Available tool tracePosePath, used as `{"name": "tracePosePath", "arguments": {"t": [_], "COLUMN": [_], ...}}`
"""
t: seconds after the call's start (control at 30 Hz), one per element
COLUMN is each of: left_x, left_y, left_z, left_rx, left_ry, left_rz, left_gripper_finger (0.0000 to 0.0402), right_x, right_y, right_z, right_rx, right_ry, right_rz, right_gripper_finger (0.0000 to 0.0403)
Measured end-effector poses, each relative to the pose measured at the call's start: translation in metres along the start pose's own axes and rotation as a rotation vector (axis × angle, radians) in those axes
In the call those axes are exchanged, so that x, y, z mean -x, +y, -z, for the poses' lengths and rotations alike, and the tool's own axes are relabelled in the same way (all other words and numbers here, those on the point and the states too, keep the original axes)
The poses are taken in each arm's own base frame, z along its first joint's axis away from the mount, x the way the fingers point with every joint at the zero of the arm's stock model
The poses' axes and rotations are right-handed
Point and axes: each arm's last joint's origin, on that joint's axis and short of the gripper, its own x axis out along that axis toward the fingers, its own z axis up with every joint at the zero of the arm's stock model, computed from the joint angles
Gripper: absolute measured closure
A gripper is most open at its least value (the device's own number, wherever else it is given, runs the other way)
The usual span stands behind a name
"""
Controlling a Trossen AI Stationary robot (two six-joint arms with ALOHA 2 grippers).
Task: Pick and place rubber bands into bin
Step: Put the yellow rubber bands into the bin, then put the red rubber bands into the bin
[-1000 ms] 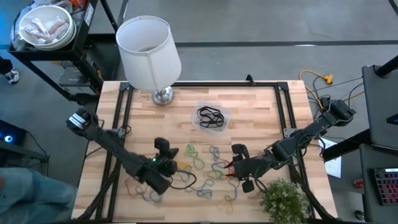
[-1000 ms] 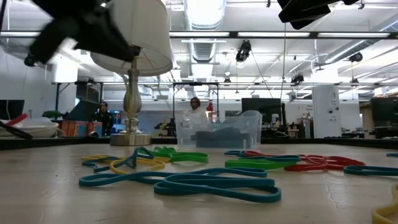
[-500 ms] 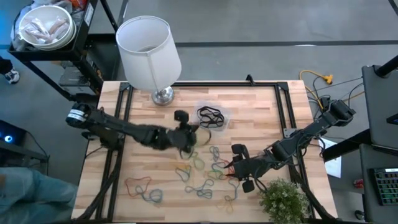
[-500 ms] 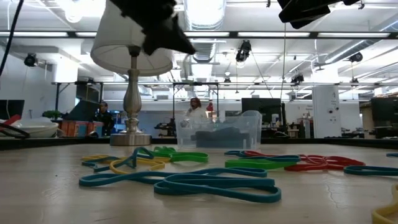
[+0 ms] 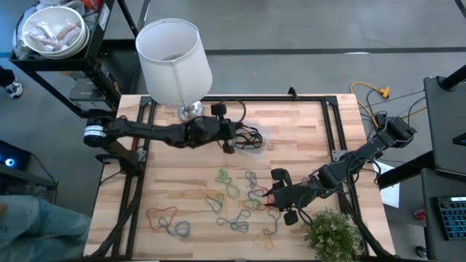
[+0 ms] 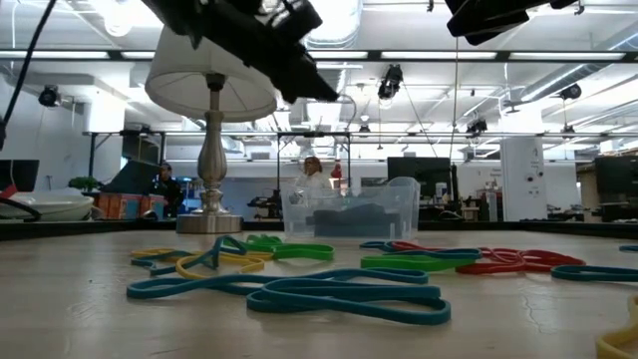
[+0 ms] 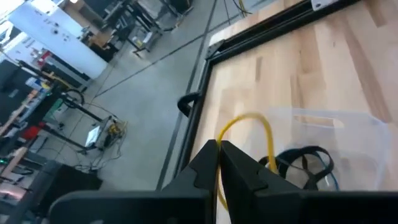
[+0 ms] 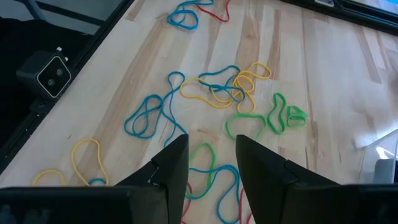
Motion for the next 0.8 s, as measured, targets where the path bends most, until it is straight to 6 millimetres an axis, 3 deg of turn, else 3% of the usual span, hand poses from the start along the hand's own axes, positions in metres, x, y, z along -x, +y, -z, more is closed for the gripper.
{"name": "tracePosePath", "arguments": {"t": [0.53,0.8], "left_x": [-0.066,-0.065], "left_y": [-0.017,-0.015], "left_z": [0.051,0.047], "left_rx": [0.042,0.050], "left_ry": [0.184,0.205], "left_rz": [0.114,0.134], "left_gripper_finger": [0.0400,0.0330], "right_x": [0.000,0.000], "right_y": [0.000,0.000], "right_z": [0.001,0.001], "right_rx": [0.002,0.002], "right_ry": [0.005,0.008], "right_rz": [0.000,0.001], "right_gripper_finger": [0.0275,0.0275]}}
